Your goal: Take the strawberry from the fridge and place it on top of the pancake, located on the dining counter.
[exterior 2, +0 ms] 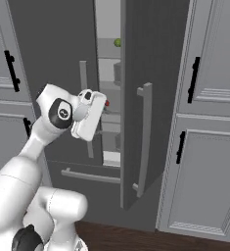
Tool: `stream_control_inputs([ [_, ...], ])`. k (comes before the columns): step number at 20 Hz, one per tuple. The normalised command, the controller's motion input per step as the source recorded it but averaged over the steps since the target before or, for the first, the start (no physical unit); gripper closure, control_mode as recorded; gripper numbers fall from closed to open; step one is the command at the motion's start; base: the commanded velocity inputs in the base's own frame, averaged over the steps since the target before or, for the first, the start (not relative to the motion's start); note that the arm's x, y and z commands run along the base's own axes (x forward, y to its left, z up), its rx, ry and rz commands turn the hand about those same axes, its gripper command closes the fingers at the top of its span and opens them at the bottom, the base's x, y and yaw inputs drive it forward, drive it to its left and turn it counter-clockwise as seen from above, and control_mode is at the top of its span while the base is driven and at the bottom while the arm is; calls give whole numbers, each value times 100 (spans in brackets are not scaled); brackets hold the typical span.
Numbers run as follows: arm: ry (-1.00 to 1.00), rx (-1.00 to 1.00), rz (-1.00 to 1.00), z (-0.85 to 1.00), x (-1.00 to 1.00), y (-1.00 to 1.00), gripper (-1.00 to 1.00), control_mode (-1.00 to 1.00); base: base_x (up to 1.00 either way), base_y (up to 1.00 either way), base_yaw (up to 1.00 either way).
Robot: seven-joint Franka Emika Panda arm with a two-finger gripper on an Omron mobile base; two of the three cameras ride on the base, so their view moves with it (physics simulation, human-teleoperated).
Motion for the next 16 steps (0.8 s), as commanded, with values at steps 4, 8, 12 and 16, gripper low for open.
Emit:
stream_control_inputs([
  [4, 15, -11, 2, -29, 53, -37, -100, -100, 0, 0, 0],
  [8, 13, -10, 0, -21, 28, -41, -100, -100, 0, 0, 0],
  [12, 7, -7, 0, -9, 6, -53, -100, -100, 0, 0, 0],
  [16, 3, -1, 0, -2, -2, -64, -100, -100, 0, 0, 0],
])
